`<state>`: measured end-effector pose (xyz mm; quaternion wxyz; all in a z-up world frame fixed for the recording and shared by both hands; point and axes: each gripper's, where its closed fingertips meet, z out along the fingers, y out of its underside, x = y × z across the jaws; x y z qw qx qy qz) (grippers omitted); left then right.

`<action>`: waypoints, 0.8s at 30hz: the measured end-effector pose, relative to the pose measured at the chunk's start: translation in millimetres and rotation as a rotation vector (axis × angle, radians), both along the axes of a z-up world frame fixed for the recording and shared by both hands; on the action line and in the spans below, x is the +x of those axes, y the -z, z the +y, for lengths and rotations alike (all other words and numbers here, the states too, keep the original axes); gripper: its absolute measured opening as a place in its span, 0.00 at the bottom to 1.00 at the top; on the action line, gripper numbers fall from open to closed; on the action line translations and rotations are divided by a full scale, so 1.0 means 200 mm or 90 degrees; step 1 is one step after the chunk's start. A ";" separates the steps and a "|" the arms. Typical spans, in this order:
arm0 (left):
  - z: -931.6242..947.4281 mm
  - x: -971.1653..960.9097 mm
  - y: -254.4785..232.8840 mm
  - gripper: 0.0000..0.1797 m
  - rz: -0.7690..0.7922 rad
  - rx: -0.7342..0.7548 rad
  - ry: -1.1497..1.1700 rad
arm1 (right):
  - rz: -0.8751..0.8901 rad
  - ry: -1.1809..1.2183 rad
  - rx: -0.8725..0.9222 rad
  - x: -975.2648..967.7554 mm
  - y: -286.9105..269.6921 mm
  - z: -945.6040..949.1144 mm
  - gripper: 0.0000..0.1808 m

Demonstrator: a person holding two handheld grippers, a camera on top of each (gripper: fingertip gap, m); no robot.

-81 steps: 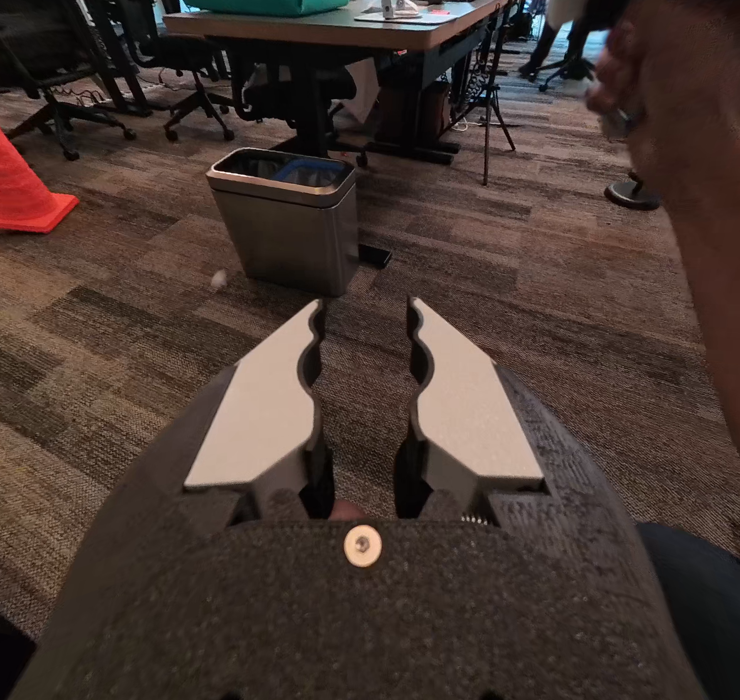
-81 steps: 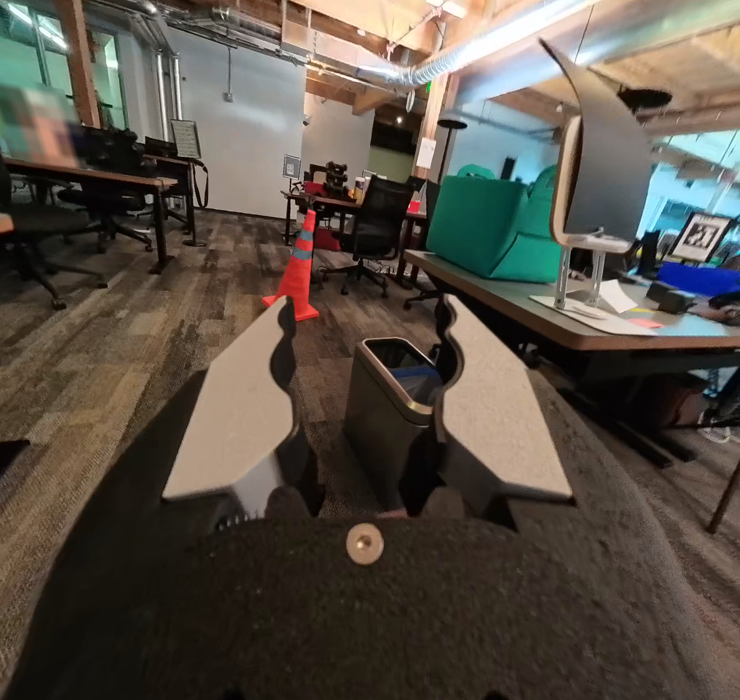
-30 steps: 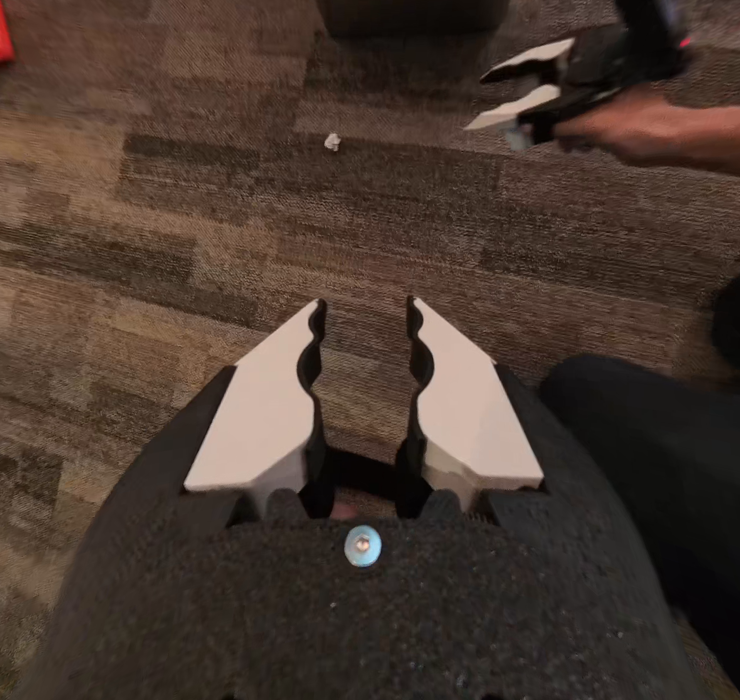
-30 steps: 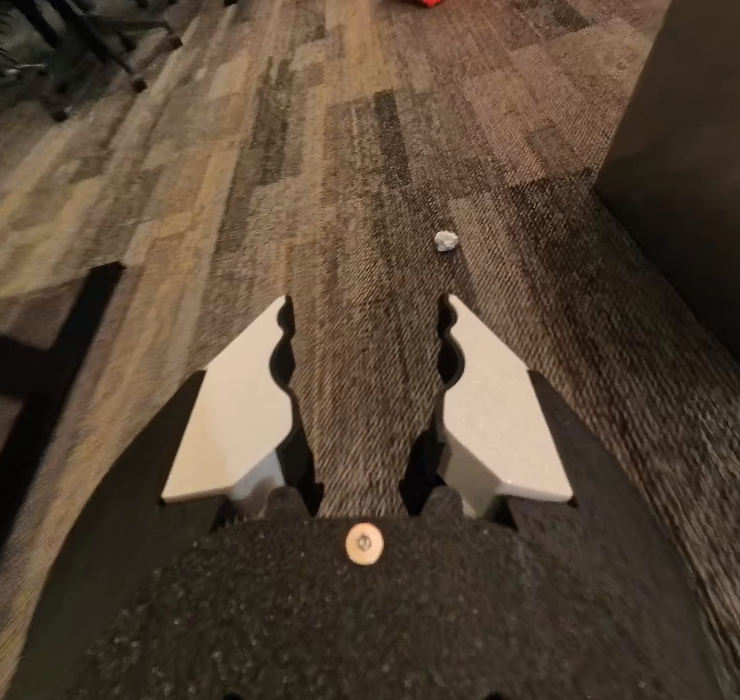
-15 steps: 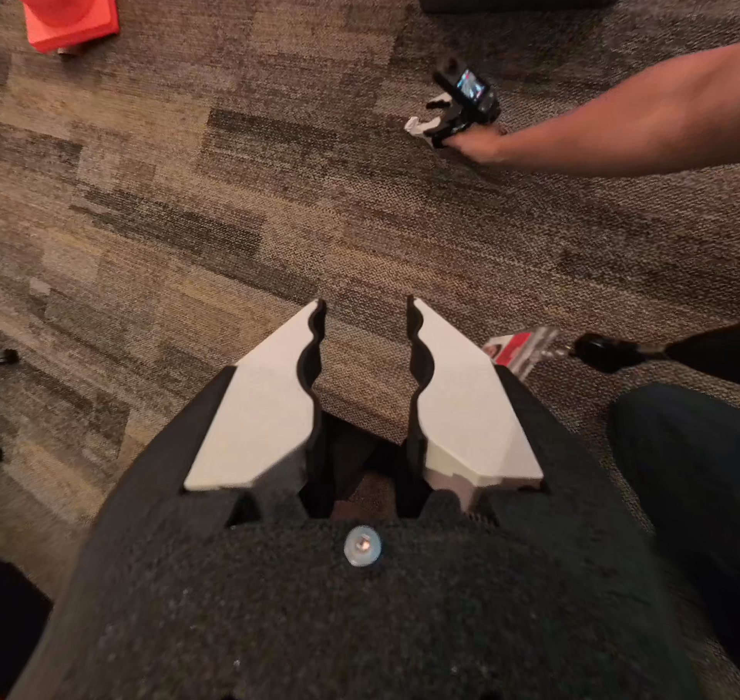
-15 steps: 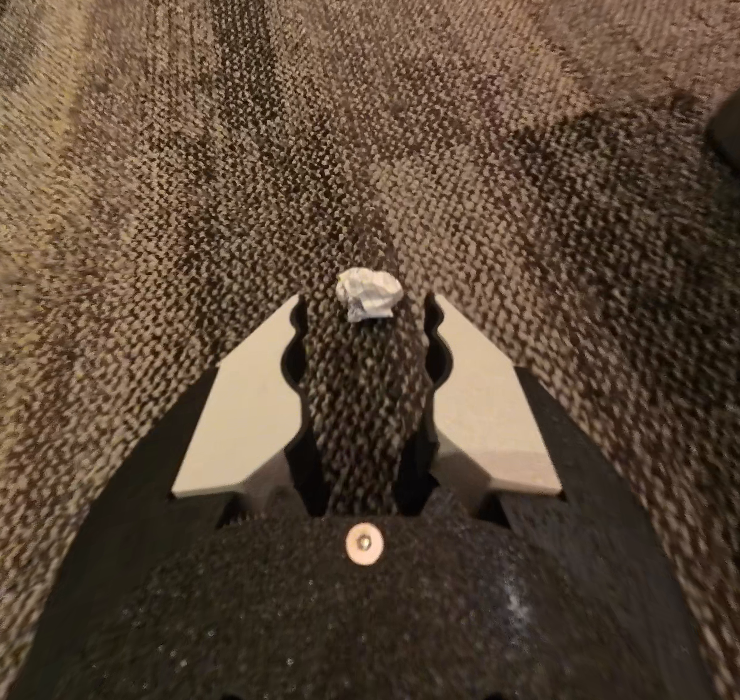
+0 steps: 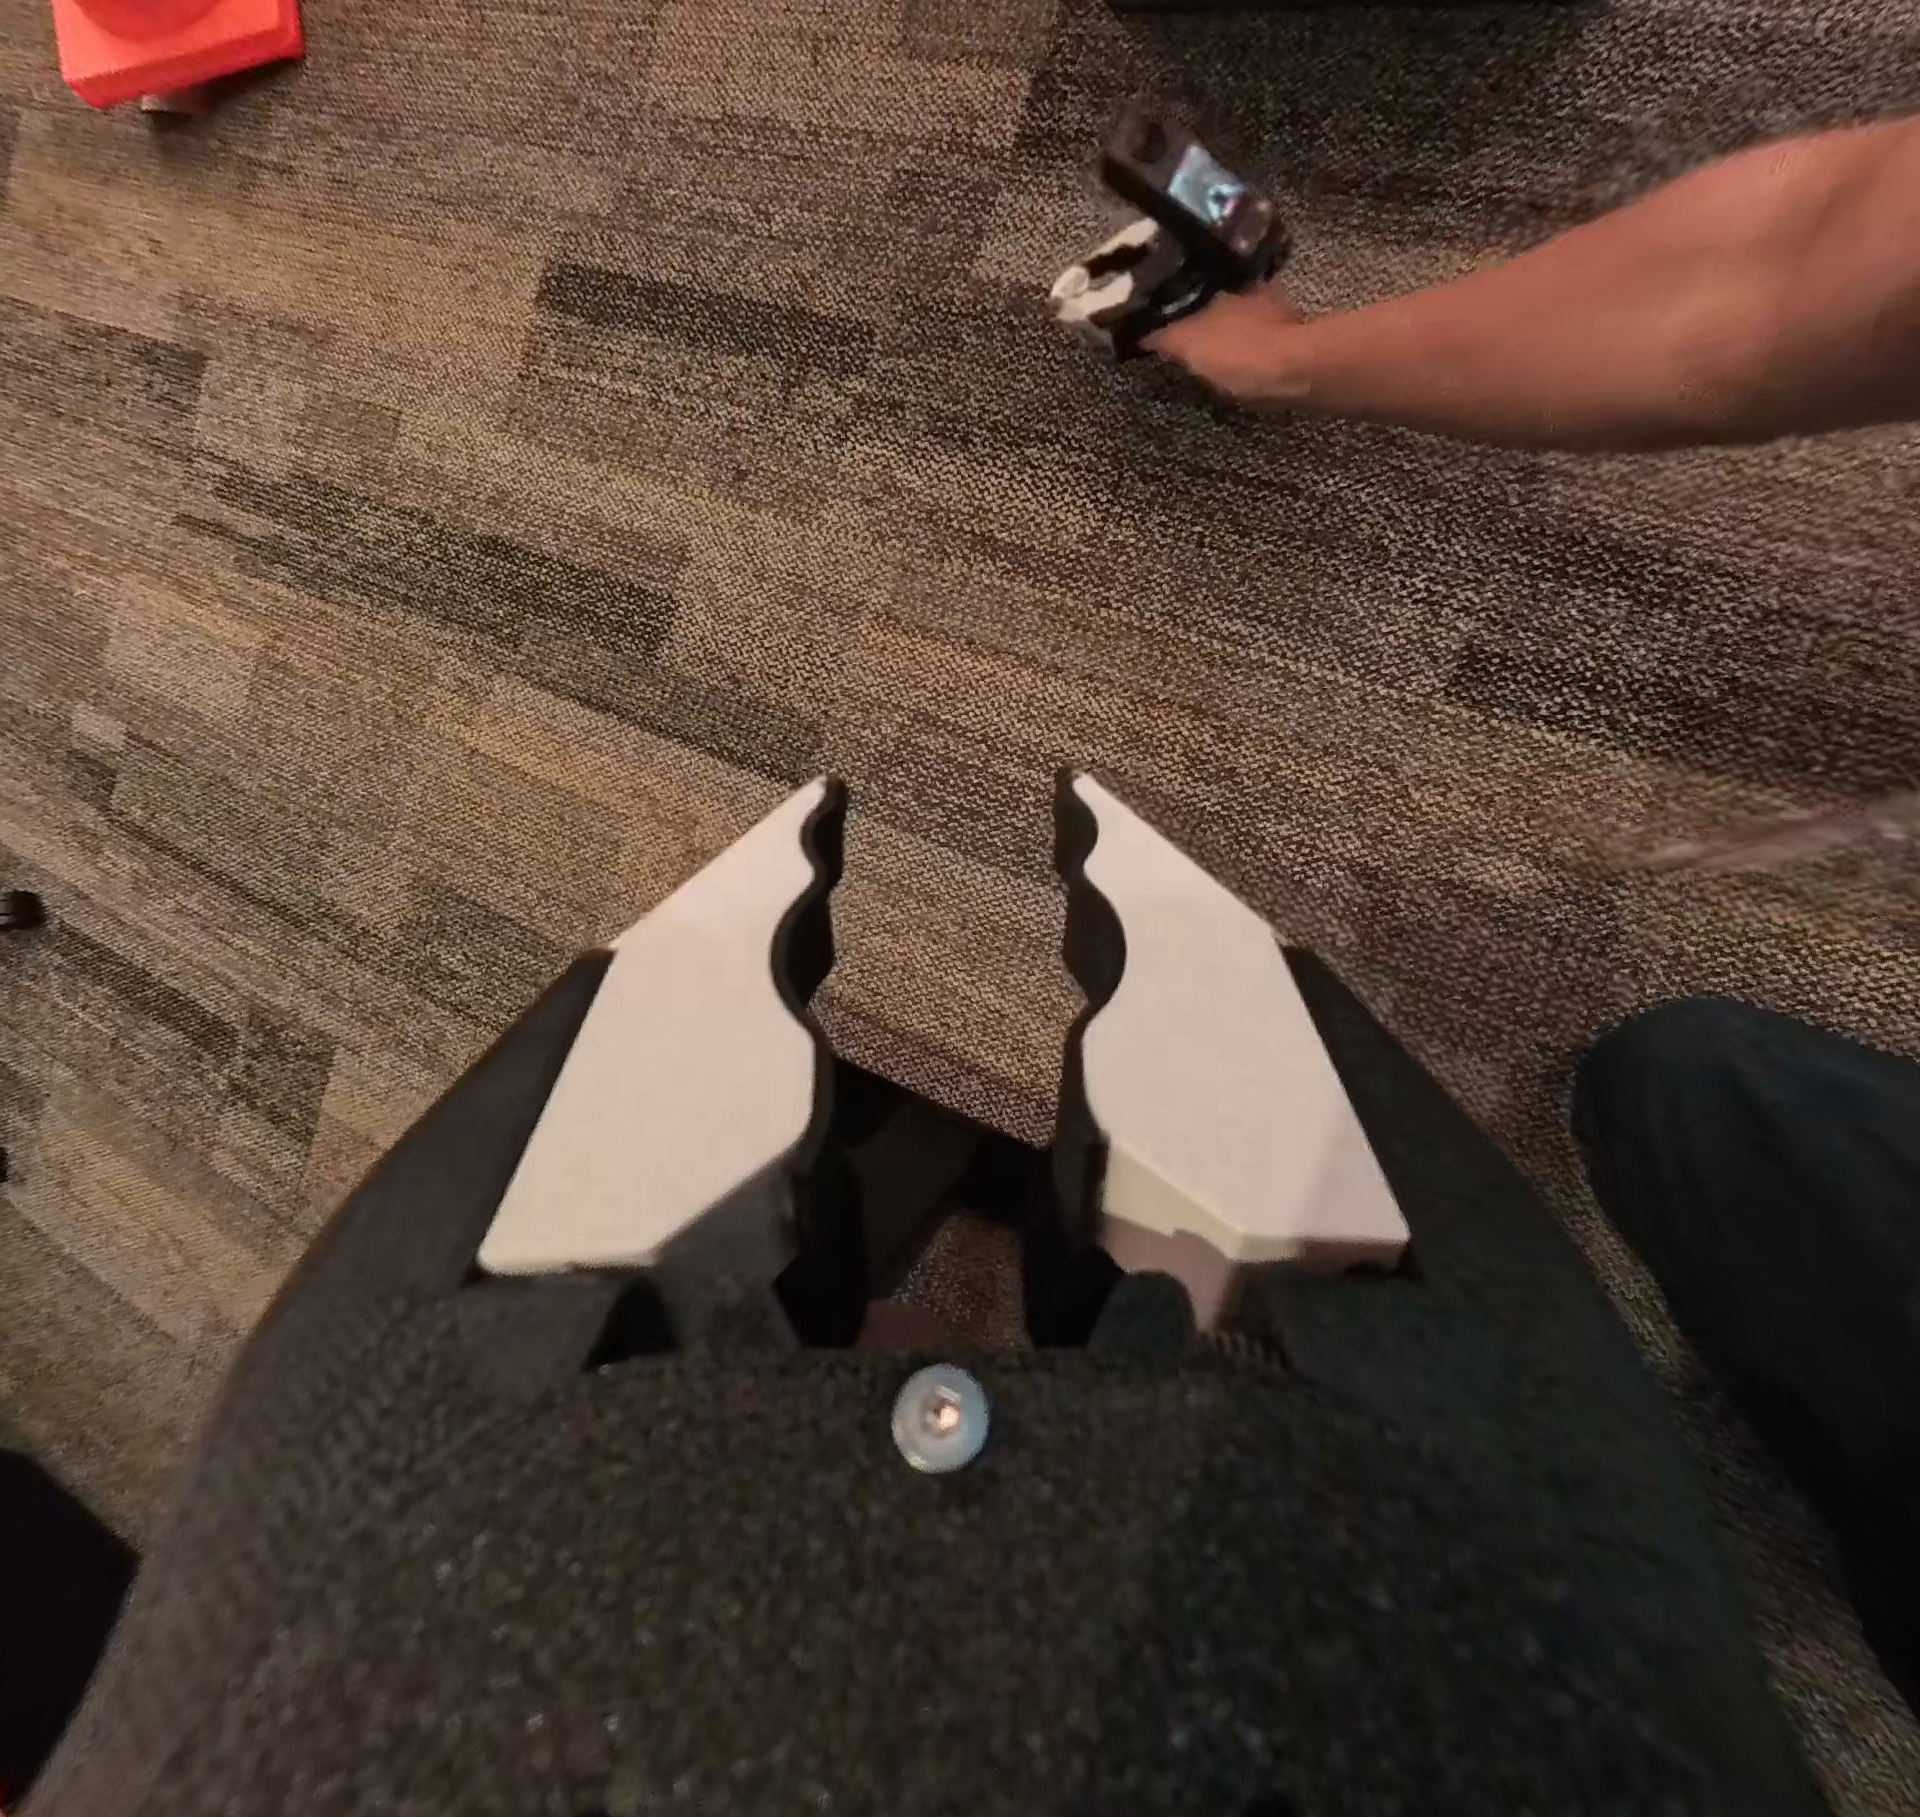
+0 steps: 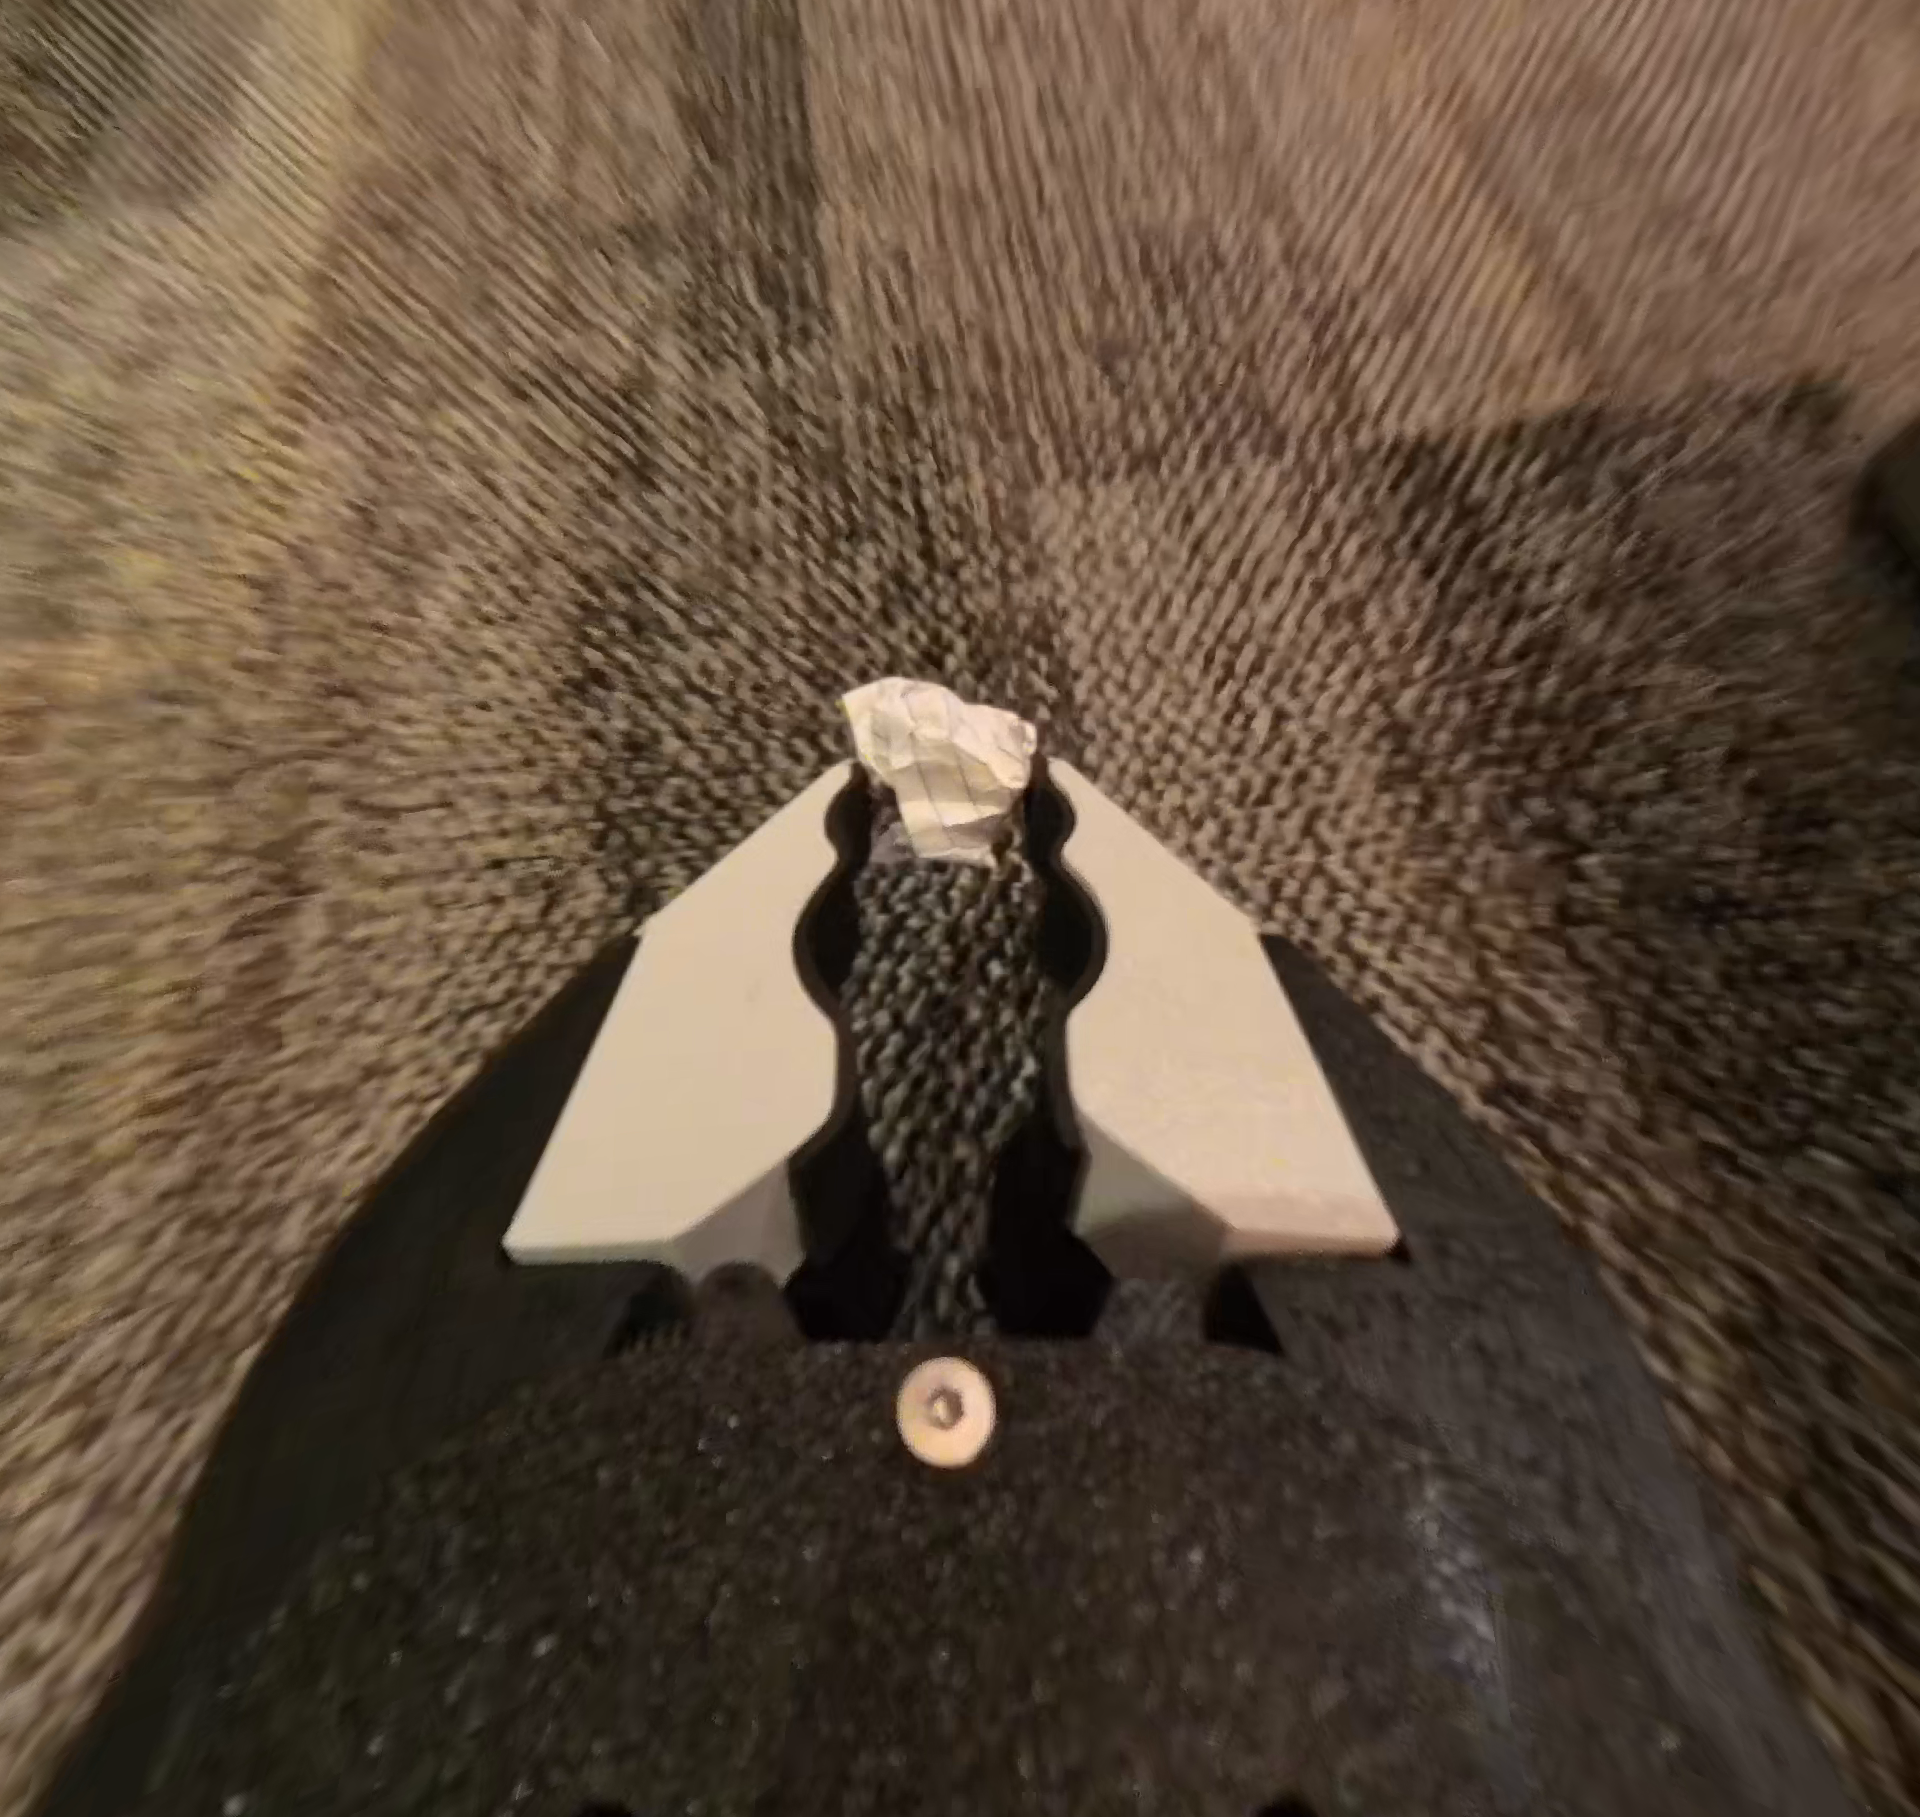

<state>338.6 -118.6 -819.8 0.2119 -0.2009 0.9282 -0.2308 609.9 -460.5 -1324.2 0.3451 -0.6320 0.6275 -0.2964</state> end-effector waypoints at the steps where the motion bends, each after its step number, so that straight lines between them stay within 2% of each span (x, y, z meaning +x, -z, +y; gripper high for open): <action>1: -0.01 0.00 -0.01 0.23 -0.003 -0.002 0.001 | -0.036 -0.004 -0.005 -0.08 -0.14 0.02 0.16; 5: -0.06 -0.02 -0.06 0.23 0.001 -0.046 0.000 | -0.168 -0.052 0.035 -0.66 -0.78 0.18 0.16; 8: -0.10 -0.03 -0.12 0.23 0.000 -0.090 -0.006 | -0.176 -0.083 0.055 -1.25 -1.16 0.30 0.16; 12: -0.17 -0.07 -0.19 0.23 0.007 -0.150 -0.006 | -0.097 -0.091 0.069 -1.99 -1.39 0.40 0.16; 17: -0.31 -0.18 -0.29 0.23 0.005 -0.225 -0.017 | -0.040 -0.082 0.077 -2.60 -1.51 0.38 0.16; 24: -0.61 -0.66 -0.62 0.23 -0.037 -0.340 0.011 | -0.173 0.011 -0.024 -2.94 -2.05 0.08 0.16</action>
